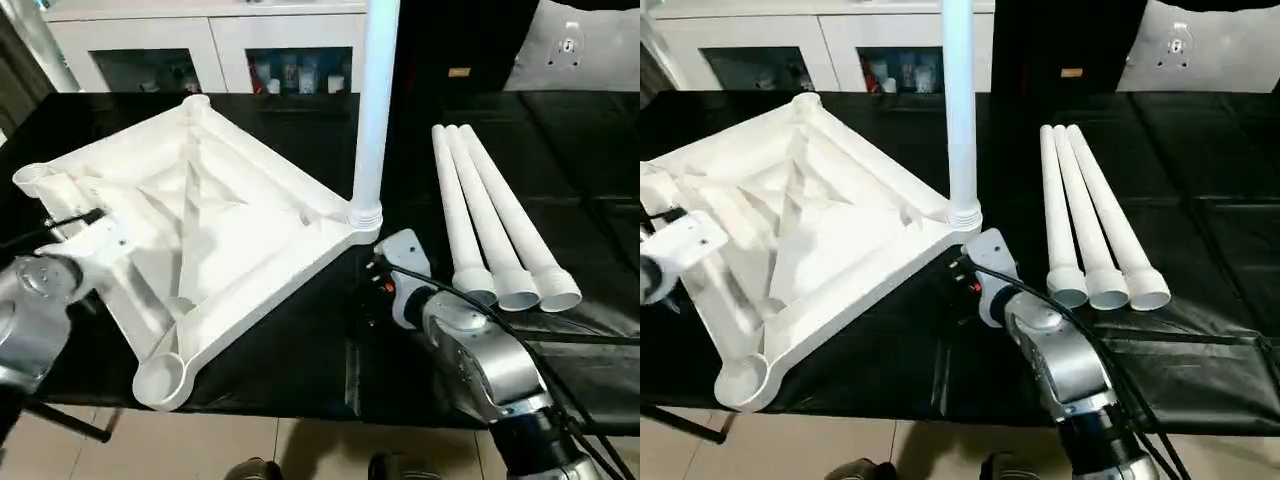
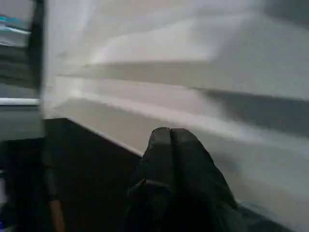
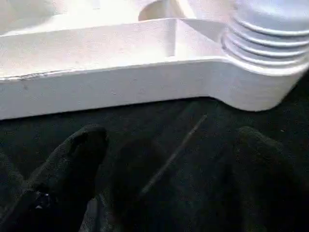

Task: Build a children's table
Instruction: Rotate table base

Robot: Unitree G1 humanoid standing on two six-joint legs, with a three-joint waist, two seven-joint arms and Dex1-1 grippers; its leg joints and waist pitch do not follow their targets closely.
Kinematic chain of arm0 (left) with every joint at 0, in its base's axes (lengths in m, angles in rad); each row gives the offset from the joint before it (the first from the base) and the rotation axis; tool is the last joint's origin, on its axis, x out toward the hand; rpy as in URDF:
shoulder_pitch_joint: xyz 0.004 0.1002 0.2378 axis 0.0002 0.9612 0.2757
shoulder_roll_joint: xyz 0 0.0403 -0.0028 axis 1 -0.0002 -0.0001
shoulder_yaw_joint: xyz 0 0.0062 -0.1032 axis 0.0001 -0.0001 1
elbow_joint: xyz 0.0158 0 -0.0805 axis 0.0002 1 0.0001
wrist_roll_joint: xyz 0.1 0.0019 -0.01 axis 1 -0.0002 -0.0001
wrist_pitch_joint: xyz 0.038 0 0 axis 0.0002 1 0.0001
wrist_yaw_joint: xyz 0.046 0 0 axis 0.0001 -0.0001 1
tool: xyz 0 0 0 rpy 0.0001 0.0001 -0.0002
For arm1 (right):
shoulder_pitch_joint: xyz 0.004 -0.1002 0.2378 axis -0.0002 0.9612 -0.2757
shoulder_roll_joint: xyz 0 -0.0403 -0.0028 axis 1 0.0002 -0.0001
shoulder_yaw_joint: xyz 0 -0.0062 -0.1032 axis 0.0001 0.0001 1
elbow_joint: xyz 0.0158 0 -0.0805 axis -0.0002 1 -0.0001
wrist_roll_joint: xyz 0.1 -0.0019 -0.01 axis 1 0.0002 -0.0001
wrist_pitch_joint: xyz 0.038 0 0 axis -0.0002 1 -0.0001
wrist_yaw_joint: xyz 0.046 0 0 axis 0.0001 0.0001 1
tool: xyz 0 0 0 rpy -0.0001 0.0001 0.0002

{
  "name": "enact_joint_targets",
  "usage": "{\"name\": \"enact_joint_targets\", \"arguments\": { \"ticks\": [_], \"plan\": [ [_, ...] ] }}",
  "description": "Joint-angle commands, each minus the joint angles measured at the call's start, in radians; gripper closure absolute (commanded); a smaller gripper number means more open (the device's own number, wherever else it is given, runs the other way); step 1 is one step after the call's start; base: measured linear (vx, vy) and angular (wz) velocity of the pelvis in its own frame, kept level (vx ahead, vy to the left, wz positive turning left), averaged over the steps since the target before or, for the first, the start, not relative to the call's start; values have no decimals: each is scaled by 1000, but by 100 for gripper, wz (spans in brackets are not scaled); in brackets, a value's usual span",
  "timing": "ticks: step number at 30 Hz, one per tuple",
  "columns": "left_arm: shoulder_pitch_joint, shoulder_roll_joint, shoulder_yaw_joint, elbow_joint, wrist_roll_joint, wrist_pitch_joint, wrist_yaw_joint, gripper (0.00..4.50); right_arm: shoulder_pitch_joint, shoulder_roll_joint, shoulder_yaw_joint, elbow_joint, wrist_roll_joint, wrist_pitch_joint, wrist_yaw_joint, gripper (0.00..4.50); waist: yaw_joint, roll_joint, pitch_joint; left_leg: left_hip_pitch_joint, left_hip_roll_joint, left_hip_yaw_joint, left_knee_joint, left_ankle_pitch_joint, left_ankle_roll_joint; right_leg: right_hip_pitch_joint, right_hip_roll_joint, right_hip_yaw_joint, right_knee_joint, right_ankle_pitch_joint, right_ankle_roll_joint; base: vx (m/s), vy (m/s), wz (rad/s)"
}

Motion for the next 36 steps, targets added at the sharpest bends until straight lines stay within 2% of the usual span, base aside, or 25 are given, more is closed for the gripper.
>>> {"name": "enact_joint_targets", "arguments": {
  "ticks": [1,4,5,6,7,11,14,15,17,21,22,23,24,29,30,31,36],
  "plan": [
    [20,-10,-14,-50,-54,26,-72,445,-12,8,9,18,-4,-24,8,0,0,4,-74,12,48,-21,-65,-121,43,56,-82,59,-69,-167,-225,0,0,0],
    [38,-15,-30,-84,-79,45,-116,445,-19,12,9,38,-4,-36,10,0,0,2,-76,10,47,-21,-66,-124,39,58,-82,59,-69,-169,-226,0,0,0],
    [51,-10,-49,-113,-96,48,-155,445,-28,16,8,56,-4,-45,11,0,0,1,-77,10,46,-20,-65,-119,41,58,-79,58,-68,-159,-223,0,0,0],
    [68,-8,-73,-154,-132,43,-211,445,-42,19,7,80,-6,-55,10,0,1,1,-78,9,47,-23,-66,-113,41,61,-85,59,-65,-159,-227,0,0,0],
    [75,-8,-80,-171,-145,45,-232,445,-47,20,5,89,-6,-58,11,0,-1,1,-77,8,47,-22,-66,-115,44,60,-83,59,-67,-162,-230,0,0,0],
    [97,-8,-120,-243,-211,15,-340,445,-61,17,0,100,-5,-59,16,0,9,1,-75,15,48,-19,-67,-134,40,56,-80,59,-71,-187,-224,0,0,0],
    [95,-22,-150,-272,-271,-68,-425,445,-60,-2,-6,103,-9,-50,21,0,15,0,-76,16,47,-18,-68,-142,31,56,-79,60,-73,-205,-212,0,0,0],
    [82,-43,-158,-277,-297,-72,-450,445,-57,-12,-9,106,-12,-49,22,0,17,-5,-83,19,47,-16,-66,-133,27,58,-77,61,-70,-183,-214,0,0,0],
    [74,-54,-168,-279,-310,-70,-467,445,-56,-17,-11,107,-12,-46,24,0,19,-2,-83,16,46,-16,-66,-107,26,60,-77,61,-65,-158,-215,0,0,0],
    [60,-66,-194,-278,-345,-91,-537,445,-73,-25,-10,136,-16,-62,29,0,14,-8,-85,11,43,-17,-66,-111,24,66,-77,60,-64,-151,-215,0,0,0],
    [51,-85,-203,-280,-367,-95,-560,445,-86,-26,-12,151,-19,-70,30,0,10,-1,-82,12,42,-16,-65,-121,22,63,-76,59,-68,-159,-215,0,0,0],
    [46,-96,-207,-283,-381,-91,-572,445,-92,-25,-13,157,-19,-73,30,0,7,-6,-83,12,41,-16,-64,-127,21,66,-77,60,-68,-165,-219,0,0,0],
    [31,-118,-224,-283,-397,-100,-587,445,-107,-23,-15,171,-21,-79,28,0,6,-4,-82,12,41,-16,-65,-131,20,65,-77,59,-69,-178,-219,0,0,0],
    [-14,-178,-256,-268,-408,-104,-590,445,-132,-22,-19,191,-25,-88,22,0,-7,-9,-85,6,40,-17,-61,-105,30,73,-75,58,-65,-135,-225,0,0,0],
    [-25,-193,-258,-262,-413,-105,-588,445,-136,-21,-20,195,-25,-89,22,0,-10,-5,-85,6,39,-17,-59,-98,36,73,-75,58,-65,-130,-228,0,0,0],
    [-34,-204,-259,-257,-413,-107,-584,445,-139,-21,-21,198,-26,-90,21,0,-12,-7,-85,5,38,-16,-59,-96,39,73,-74,57,-67,-130,-228,0,0,0],
    [-89,-268,-259,-178,-377,-163,-533,445,-160,-13,-27,226,-37,-103,24,0,-21,-7,-84,4,39,-16,-57,-100,48,74,-72,55,-70,-150,-229,0,0,0]
  ]
}}
